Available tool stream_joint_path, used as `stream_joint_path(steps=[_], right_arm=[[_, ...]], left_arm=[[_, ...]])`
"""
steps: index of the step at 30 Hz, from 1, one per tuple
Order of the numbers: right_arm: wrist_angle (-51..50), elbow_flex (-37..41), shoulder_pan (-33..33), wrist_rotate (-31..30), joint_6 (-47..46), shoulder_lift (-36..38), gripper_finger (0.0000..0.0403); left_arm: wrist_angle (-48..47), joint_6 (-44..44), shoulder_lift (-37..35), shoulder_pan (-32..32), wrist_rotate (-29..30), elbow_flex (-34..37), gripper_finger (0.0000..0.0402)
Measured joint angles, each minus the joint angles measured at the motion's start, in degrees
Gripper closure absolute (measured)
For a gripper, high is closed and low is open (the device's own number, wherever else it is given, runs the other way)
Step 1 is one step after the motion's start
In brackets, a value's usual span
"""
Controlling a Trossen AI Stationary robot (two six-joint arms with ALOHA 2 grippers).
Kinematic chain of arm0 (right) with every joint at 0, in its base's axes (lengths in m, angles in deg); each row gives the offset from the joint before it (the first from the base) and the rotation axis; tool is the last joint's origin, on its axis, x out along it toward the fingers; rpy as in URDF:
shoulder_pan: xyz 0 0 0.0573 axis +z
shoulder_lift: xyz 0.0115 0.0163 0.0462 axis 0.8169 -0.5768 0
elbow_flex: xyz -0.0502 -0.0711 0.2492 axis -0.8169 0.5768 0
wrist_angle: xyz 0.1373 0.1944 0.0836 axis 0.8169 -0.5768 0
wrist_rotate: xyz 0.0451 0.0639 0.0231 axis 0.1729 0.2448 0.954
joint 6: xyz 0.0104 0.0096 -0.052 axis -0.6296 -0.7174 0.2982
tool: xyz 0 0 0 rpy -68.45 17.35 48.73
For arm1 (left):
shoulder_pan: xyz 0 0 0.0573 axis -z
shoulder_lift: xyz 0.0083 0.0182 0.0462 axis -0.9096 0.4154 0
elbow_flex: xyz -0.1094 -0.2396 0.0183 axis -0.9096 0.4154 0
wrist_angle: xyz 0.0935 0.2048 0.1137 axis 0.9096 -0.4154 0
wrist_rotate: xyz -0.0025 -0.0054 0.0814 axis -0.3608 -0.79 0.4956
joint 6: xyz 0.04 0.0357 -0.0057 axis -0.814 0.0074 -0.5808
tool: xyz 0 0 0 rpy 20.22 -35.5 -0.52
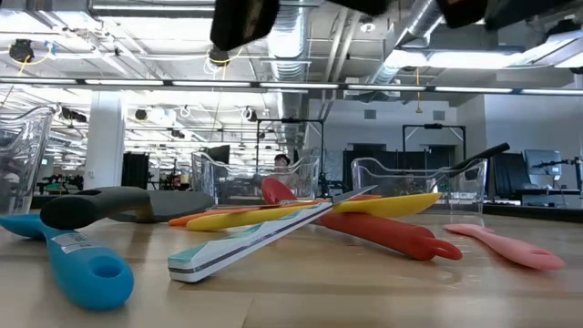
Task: Pick & Place Kitchen Items
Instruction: Put the blue patterned table knife into the top left transparent bin
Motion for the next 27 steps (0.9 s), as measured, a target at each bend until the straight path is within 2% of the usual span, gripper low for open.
stream_joint_path(steps=[4,10,14,18,27], right_arm=[[-1.64,0.0,1.88,-3.62,-0.7,3.7,0.0403],[-2.26,0.0,3.39,-4.61,-2.04,7.11,0.0403],[-3.76,0.0,4.29,-7.07,-3.83,7.45,0.0403],[-6.25,0.0,4.37,-9.55,-5.27,6.89,0.0403],[-7.49,0.09,4.17,-10.75,-5.29,5.9,0.0403]], left_arm=[[-1.85,0.21,6.33,0.19,-2.15,-6.26,0.0401],[-14.0,1.99,9.56,0.04,-1.02,-12.71,0.0401],[-18.97,3.84,9.37,-0.09,0.93,-13.11,0.0401],[-20.15,3.73,9.34,-0.94,0.87,-13.1,0.0401],[-20.1,1.54,9.24,-3.3,-4.49,-10.34,0.0398]])
